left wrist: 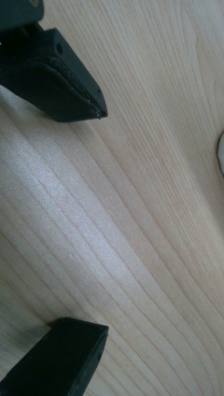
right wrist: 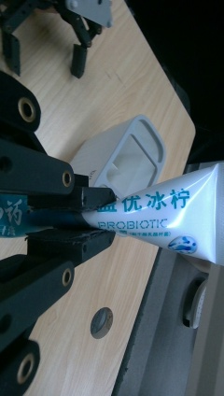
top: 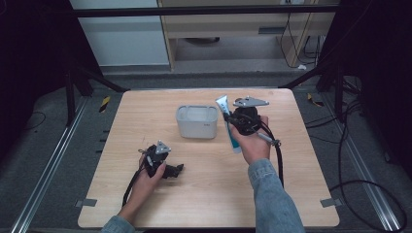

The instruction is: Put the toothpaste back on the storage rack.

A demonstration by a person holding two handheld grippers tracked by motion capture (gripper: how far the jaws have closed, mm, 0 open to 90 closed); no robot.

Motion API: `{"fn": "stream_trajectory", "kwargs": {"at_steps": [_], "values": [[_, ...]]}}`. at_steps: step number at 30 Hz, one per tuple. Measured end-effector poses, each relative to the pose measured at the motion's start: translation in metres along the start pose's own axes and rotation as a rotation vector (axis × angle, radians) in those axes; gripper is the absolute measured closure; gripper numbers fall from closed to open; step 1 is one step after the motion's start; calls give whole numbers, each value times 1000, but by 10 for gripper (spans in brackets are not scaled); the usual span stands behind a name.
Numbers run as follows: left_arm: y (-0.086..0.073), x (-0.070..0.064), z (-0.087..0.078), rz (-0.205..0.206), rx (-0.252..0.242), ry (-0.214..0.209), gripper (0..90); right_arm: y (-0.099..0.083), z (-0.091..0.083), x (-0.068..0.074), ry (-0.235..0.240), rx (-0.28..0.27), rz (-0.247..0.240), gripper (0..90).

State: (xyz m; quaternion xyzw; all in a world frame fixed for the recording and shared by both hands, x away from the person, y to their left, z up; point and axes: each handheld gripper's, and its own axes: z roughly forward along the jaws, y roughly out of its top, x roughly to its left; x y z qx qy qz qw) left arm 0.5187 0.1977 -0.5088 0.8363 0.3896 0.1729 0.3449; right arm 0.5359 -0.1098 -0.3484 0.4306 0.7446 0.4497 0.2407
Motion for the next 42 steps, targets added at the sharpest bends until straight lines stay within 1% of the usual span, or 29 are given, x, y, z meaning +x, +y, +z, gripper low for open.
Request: {"fn": "stream_trajectory", "kwargs": {"at_steps": [1,3,5,8,11,13,16,19,22,24,29,34,40,42], "values": [[0,0,0,0,0,0,0,4,2,3,-17,-11,4,807],[0,0,0,0,0,0,0,6,2,4,-22,-17,10,806],[0,0,0,0,0,0,0,11,4,8,-33,-32,20,806],[0,0,0,1,0,0,0,21,8,15,-57,-55,20,805],[0,0,0,1,3,0,0,29,13,20,-62,-71,31,805],[0,0,0,1,2,0,0,37,17,26,-64,-92,24,805],[0,0,0,2,3,0,0,42,20,30,-62,-104,27,805],[0,0,0,2,3,0,0,48,25,35,-67,-108,9,805],[0,0,0,2,3,0,0,55,30,36,-71,-115,23,804],[0,0,0,1,3,0,0,57,31,36,-77,-121,21,805],[0,0,0,1,2,0,0,68,38,36,-87,-138,36,804],[0,0,0,1,3,0,0,76,47,38,-103,-132,25,803],[0,0,0,1,3,-2,0,84,55,41,-99,-146,28,803],[0,0,0,2,3,-2,0,85,58,41,-95,-150,38,803]]}}
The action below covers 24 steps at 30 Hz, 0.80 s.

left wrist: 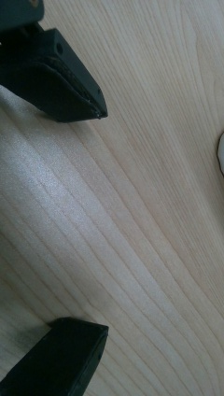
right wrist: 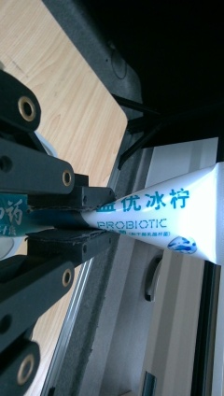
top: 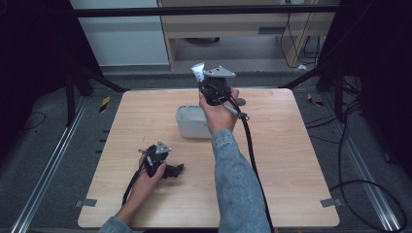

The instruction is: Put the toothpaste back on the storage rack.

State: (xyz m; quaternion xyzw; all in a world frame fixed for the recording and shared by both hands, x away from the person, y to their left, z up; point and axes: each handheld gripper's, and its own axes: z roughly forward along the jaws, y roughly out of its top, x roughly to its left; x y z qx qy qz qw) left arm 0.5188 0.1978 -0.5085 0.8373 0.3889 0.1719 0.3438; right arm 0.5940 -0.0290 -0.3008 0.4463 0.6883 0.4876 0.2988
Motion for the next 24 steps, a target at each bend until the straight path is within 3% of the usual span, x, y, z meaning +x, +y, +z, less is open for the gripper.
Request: {"fn": "stream_trajectory", "kwargs": {"at_steps": [8,24], "values": [[0,0,0,0,0,1,0,2,10,-1,-8,-12,26,803],[0,0,0,0,-2,0,0,7,24,7,-15,-23,11,802]]}}
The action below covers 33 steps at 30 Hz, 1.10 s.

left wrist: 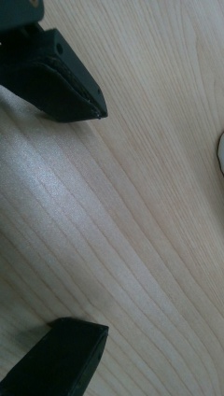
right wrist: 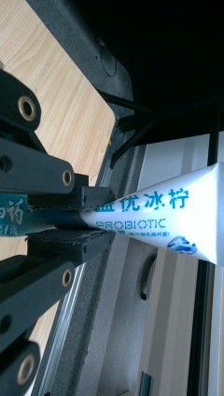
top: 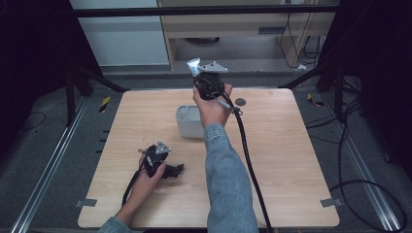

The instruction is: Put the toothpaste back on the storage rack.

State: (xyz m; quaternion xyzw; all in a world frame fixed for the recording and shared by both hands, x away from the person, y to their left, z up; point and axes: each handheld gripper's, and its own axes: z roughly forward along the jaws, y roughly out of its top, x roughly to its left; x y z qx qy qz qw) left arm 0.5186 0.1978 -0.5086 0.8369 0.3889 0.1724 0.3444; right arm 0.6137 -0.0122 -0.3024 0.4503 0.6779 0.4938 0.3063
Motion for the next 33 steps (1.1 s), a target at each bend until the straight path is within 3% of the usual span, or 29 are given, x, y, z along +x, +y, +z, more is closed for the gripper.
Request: {"fn": "stream_trajectory", "kwargs": {"at_steps": [11,33], "values": [[0,0,-1,4,2,-2,0,-3,7,4,24,-21,10,801],[-1,0,-1,3,-1,-5,0,-12,19,10,24,6,-7,800]]}}
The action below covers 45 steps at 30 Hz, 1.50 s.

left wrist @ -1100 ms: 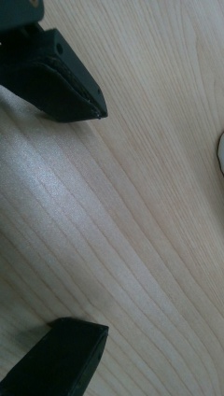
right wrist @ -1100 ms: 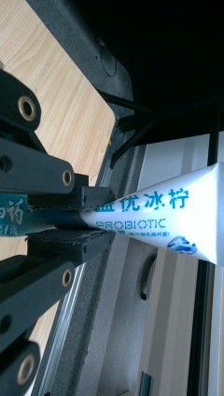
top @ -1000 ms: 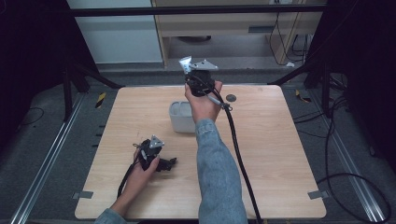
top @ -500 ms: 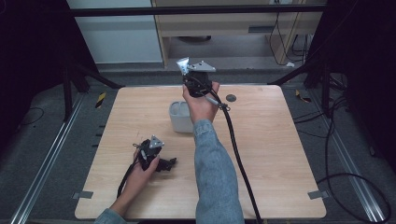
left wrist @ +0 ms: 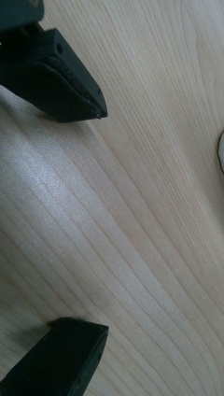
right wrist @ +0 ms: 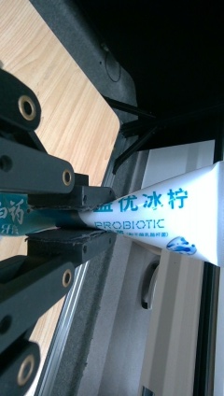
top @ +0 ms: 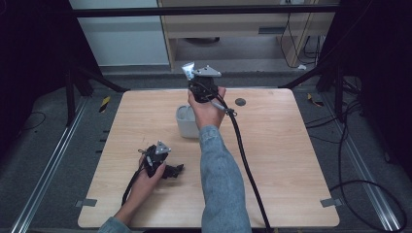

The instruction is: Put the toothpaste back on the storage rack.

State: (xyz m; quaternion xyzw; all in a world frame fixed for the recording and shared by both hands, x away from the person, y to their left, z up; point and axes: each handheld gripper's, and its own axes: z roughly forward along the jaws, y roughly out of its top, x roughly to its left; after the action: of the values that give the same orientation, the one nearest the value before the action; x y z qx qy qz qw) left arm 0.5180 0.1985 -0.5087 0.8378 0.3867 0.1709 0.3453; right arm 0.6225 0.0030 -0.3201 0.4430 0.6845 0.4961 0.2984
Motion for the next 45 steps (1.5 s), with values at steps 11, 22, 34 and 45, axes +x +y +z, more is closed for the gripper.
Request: {"fn": "stream_trajectory", "kwargs": {"at_steps": [11,22,34,45], "values": [[0,0,0,1,0,-3,0,-7,12,-2,-5,23,-5,799],[-1,0,-1,2,1,-4,0,-21,22,2,0,67,-27,801],[-1,0,-1,4,2,-4,0,-29,23,6,13,117,-64,801],[-1,0,-1,4,2,-4,0,-39,23,7,11,151,-68,803]]}}
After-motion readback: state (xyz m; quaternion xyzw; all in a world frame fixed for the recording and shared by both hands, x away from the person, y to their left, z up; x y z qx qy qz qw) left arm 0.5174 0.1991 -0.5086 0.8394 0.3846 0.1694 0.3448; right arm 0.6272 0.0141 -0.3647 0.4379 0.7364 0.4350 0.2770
